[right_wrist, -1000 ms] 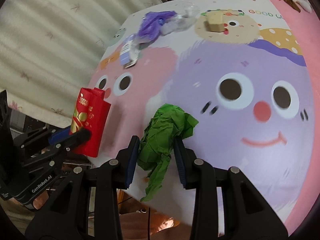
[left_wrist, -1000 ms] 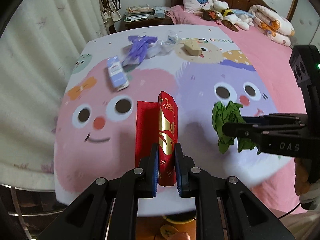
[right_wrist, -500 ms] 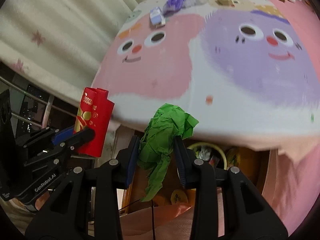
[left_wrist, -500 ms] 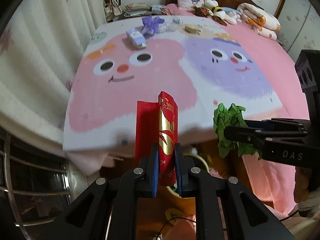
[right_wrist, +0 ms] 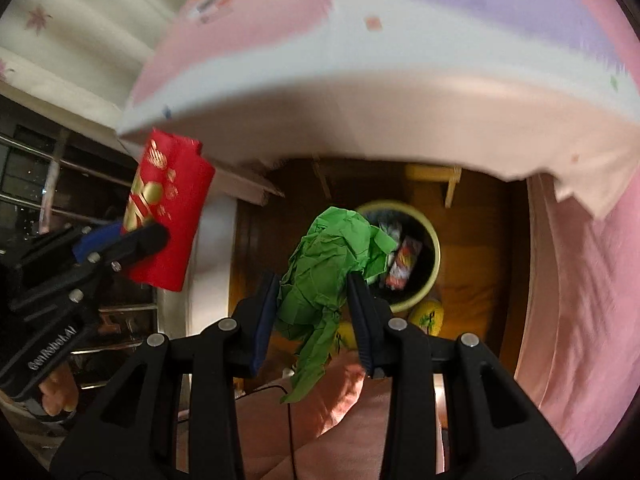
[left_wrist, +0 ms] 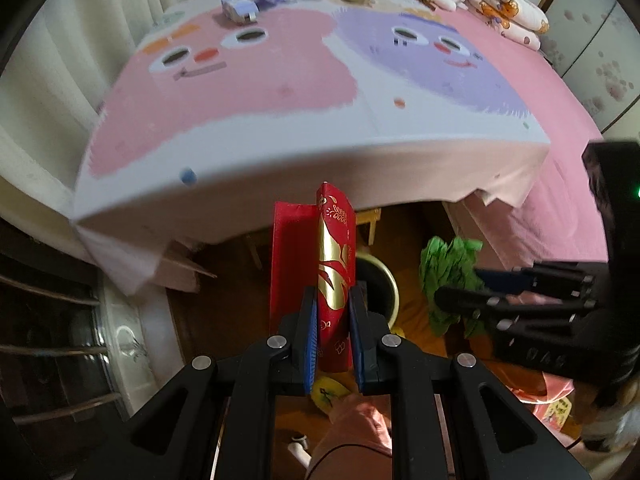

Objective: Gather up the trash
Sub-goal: 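Carry the green paper and red packet down over the blue bin, then open the right tool over the bin while left opens to drop the red packet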

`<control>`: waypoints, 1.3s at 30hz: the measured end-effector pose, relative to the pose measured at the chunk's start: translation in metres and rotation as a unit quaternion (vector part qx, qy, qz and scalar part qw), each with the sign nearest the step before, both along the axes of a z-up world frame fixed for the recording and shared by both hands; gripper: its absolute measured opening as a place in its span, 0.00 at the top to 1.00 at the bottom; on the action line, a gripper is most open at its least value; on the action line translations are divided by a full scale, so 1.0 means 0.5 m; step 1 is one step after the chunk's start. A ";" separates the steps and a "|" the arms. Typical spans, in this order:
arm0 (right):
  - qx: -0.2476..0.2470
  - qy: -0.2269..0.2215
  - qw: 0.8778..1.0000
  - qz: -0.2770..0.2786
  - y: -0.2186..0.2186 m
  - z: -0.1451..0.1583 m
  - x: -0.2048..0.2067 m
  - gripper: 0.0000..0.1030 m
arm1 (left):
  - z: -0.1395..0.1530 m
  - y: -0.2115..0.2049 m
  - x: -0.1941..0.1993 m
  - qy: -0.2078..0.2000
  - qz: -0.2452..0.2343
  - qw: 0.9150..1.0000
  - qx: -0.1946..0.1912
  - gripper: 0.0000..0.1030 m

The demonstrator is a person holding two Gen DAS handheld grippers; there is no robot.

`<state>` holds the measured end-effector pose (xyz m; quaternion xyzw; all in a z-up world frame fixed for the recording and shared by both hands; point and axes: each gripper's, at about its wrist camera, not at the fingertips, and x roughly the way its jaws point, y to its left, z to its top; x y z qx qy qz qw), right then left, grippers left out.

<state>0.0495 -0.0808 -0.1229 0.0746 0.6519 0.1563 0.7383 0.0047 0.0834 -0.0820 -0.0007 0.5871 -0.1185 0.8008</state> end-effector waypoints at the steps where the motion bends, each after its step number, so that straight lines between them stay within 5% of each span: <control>1: -0.003 0.006 1.000 0.000 -0.004 -0.023 -0.009 0.69 | -0.020 -0.010 0.000 0.006 0.001 1.000 0.001 0.86; 20: 0.008 0.058 0.997 -0.048 -0.076 -0.441 -0.017 0.69 | -0.488 -0.125 0.034 0.111 0.038 0.993 -0.020 0.86; 30: 0.003 0.074 0.995 -0.059 -0.098 -0.609 0.036 0.67 | -0.646 -0.177 0.101 0.134 0.018 0.990 -0.023 0.86; 39: -0.006 0.083 0.994 -0.064 -0.102 -0.670 0.055 0.63 | -0.711 -0.176 0.130 0.151 0.023 0.988 -0.005 0.56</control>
